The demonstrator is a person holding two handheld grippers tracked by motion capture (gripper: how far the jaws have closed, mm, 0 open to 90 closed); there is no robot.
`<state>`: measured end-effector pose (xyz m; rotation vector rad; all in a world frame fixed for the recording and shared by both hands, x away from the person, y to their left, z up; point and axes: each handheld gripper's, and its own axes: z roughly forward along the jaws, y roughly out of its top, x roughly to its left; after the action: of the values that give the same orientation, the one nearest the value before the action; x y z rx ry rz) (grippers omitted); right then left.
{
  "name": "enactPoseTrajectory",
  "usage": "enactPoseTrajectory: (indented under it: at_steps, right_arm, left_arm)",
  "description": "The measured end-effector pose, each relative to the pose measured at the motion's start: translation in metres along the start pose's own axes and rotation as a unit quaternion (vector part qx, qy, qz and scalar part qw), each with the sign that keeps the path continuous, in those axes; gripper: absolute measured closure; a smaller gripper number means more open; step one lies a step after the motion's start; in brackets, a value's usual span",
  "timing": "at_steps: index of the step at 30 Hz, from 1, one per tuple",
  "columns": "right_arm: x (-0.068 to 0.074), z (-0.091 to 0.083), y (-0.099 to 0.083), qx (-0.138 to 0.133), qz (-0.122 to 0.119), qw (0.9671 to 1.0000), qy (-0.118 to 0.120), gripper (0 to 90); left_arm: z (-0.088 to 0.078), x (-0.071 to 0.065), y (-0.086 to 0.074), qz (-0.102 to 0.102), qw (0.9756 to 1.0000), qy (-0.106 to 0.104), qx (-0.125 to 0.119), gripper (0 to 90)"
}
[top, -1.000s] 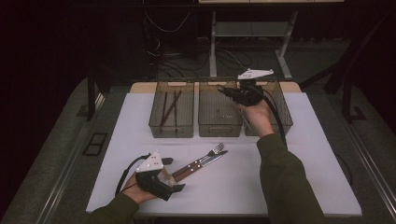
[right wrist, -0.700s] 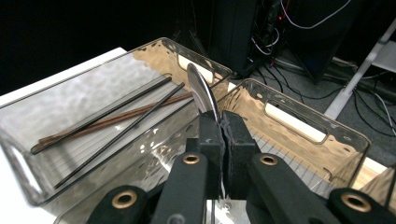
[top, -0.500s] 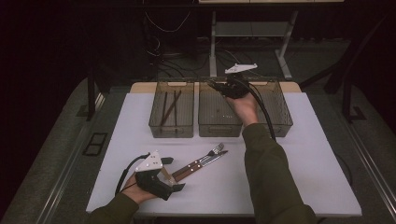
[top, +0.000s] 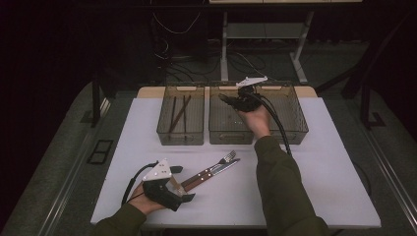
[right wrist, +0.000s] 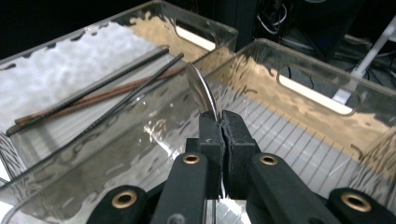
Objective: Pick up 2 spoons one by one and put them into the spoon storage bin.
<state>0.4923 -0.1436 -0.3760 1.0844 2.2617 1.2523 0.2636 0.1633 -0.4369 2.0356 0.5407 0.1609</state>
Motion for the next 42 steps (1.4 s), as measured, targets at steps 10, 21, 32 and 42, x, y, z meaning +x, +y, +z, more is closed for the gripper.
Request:
enactPoseTrajectory:
  at_steps: [10,21,32,42]
  right_arm:
    - [0.002,0.003,-0.006,0.043,0.005,0.9990,0.003,72.0]
    - [0.001,-0.025,-0.011,0.025,0.016,0.9994,0.018,43.7]
    - [0.013,-0.067,-0.021,0.008,0.017,0.9989,0.044,21.6]
    - [0.020,-0.099,-0.052,-0.008,0.007,0.9998,0.016,15.3]
  left_arm:
    - [0.000,0.000,0.000,0.000,1.0000,-0.002,0.003,0.0]
    - [0.001,-0.001,0.000,0.002,1.0000,0.000,0.004,0.0]
    - [0.000,-0.001,-0.001,-0.008,1.0000,0.004,0.003,0.0]
    - [0.000,0.000,-0.001,-0.006,0.9999,0.007,0.008,0.0]
